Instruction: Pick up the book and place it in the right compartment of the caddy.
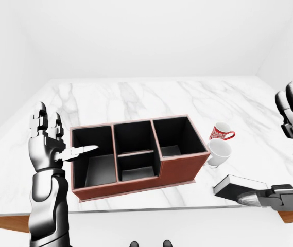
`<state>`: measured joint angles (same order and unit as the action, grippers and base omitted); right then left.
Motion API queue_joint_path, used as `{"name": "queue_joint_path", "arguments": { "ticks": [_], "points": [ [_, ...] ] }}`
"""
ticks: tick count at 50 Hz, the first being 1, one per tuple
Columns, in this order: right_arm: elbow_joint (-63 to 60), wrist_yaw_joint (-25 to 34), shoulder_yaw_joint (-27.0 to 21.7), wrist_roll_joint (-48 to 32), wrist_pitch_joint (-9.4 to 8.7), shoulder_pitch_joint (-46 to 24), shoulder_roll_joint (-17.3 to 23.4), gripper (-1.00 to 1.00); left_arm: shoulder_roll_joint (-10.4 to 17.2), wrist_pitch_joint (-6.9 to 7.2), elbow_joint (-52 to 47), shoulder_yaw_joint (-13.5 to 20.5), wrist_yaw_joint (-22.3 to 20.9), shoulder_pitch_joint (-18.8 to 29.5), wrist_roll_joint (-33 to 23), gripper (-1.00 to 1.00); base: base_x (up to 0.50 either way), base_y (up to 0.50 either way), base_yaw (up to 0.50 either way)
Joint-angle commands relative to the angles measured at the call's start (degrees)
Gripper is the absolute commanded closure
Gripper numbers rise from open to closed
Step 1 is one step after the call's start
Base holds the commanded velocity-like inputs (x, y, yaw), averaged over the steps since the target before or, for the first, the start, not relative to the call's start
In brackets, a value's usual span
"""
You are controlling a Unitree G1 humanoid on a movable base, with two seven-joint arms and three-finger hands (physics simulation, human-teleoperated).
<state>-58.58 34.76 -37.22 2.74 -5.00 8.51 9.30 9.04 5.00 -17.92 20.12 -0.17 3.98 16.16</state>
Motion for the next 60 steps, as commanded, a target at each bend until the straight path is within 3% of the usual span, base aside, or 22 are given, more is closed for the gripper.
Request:
{"name": "queue_joint_path", "arguments": {
  "ticks": [1, 8, 25, 60],
  "points": [
    [0.11, 5.24, -11.21, -11.57, 0.0, 0.6, 2.14, -1.0, -0.01, 0.0, 0.2, -0.13, 0.02, 0.05, -0.06, -1.0, 0.0, 0.0, 0.0],
    [2.86, 5.24, -16.77, -12.72, 0.0, -1.19, 1.07, -1.0, 0.01, 0.0, 0.77, -0.1, -0.08, 0.05, -0.1, -1.0, 0.0, 0.0, 0.0],
    [17.58, 5.24, -21.97, -15.04, 0.0, 3.3, -0.11, -1.0, 0.17, 0.0, -1.08, 0.18, 0.17, -0.08, 0.23, -1.0, 0.0, 0.0, 0.0],
    [43.34, 5.24, -14.49, -22.16, 0.0, 4.81, 2.96, -1.0, -0.1, 0.0, -0.24, 0.11, -0.15, -0.19, -0.22, -1.0, 0.0, 0.0, 0.0]
  ]
}}
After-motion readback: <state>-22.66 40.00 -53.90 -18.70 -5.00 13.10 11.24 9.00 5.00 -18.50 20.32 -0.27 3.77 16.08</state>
